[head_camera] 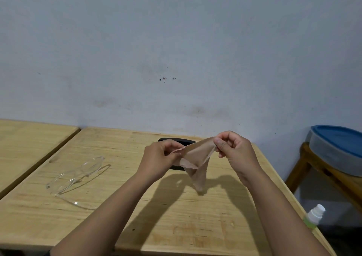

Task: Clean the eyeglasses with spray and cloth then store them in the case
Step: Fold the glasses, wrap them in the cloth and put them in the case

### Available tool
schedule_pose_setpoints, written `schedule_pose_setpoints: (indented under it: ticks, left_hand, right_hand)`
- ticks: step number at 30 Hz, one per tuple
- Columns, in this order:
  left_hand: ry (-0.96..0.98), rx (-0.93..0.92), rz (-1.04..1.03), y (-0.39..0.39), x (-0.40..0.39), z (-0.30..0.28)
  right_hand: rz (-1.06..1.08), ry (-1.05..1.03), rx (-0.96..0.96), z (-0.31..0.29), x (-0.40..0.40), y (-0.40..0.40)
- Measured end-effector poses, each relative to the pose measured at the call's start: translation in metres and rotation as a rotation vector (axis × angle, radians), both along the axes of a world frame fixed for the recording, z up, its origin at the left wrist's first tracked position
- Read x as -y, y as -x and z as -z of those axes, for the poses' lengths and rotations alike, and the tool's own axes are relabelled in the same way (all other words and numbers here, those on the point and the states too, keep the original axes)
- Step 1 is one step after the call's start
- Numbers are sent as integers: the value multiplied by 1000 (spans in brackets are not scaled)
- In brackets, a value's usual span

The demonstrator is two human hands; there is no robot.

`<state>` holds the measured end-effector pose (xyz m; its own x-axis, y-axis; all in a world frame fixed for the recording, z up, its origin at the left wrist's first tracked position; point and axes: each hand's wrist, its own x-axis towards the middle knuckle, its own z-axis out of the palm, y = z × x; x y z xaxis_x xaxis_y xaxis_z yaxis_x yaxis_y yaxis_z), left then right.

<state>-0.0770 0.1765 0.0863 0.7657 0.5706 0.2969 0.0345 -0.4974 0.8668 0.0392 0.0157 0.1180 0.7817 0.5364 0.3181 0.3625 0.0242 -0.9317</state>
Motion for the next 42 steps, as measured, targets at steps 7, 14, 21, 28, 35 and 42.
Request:
schedule_pose_setpoints:
  ticks: [7, 14, 21, 28, 35, 42]
  left_hand:
    - [4, 41, -133, 6, -8, 1]
    - [76, 114, -113, 9, -13, -3]
    - [185, 144, -103, -3, -16, -6]
    - [61, 186, -129, -13, -17, -27]
    - [-107, -22, 78, 46, -3, 34]
    - [-206, -304, 351, 90, 3, 84]
  right_hand:
    - [127, -20, -66, 7, 9, -9]
    - [170, -18, -96, 11, 16, -16]
    - [190, 18, -135, 16, 16, -29]
    - [213, 19, -92, 8, 19, -42]
    - [-20, 262, -58, 62, 55, -7]
    - [-268, 626, -141, 97, 89, 26]
